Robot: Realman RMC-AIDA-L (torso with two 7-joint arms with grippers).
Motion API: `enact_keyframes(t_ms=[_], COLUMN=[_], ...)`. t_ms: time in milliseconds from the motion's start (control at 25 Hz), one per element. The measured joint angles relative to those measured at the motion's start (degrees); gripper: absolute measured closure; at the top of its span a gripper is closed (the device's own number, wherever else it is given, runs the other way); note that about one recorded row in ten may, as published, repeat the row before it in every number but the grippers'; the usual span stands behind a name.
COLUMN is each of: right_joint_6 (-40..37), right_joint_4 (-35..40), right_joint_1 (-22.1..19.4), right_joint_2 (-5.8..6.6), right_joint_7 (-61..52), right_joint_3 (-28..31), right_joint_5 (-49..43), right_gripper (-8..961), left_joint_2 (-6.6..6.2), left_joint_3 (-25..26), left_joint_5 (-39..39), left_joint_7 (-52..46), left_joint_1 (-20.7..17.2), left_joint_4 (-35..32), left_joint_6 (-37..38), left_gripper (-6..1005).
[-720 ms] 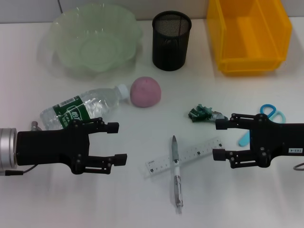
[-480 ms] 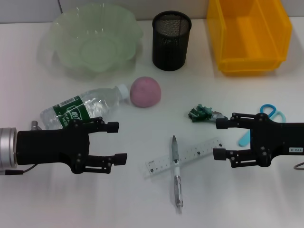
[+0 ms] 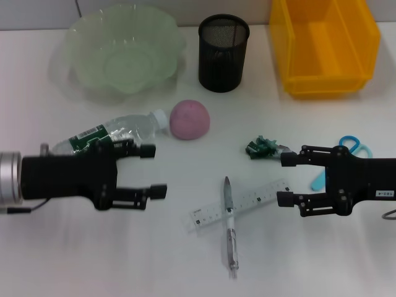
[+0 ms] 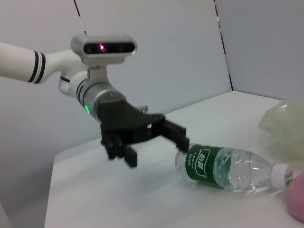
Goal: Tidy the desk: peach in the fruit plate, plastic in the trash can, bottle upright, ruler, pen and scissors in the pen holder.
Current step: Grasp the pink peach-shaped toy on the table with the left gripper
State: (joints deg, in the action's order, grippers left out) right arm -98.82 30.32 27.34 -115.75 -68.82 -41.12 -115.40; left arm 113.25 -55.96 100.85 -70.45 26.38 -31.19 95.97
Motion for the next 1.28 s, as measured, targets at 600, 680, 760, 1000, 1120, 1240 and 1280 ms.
enact_keyframes(t_ms=[600, 680, 760, 1000, 1120, 1240, 1280], right_joint_6=[1.23, 1.27, 1.29, 1.32, 1.35, 1.36, 1.36], right_joint_4=[0.00, 0.00, 0.00, 0.00, 0.00, 0.00, 0.00], right_joint_1=[-0.53, -0.49, -0.42, -0.37, -0.36, -0.36, -0.36], right_joint_2=[-0.09, -0.09, -0.09, -0.10, -0.07, -0.02, -0.02], right_joint_7=[0.10, 0.09, 0.08, 0.05, -0.02, -0.11, -0.13], right_joint_3=[0.37, 0.34, 0.32, 0.43, 0.43, 0.42, 0.42], right_joint_5=[0.00, 0.01, 0.00, 0.00, 0.00, 0.00, 0.00], right_gripper=[124, 124, 124, 124, 124, 124, 124], left_joint_2=[4.78, 5.08, 5.36, 5.57, 5.57, 5.58, 5.59], left_joint_3=[0.85, 0.78, 0.17, -12.00, -15.51, -19.67, -20.43], left_joint_5=[6.91, 8.89, 12.13, 13.69, 13.70, 13.94, 14.22], left_joint_7=[-11.21, -12.17, -13.75, -19.12, -20.52, -22.10, -22.43], left_joint_1=[14.20, 15.41, 17.37, 19.82, 19.86, 19.95, 19.98], left_joint_4=[-6.90, -6.80, -5.96, -3.94, -4.03, -3.97, -3.92], left_joint_6=[-16.08, -17.72, -20.97, -34.88, -37.71, -41.44, -42.25], left_gripper=[181, 183, 186, 194, 197, 201, 202])
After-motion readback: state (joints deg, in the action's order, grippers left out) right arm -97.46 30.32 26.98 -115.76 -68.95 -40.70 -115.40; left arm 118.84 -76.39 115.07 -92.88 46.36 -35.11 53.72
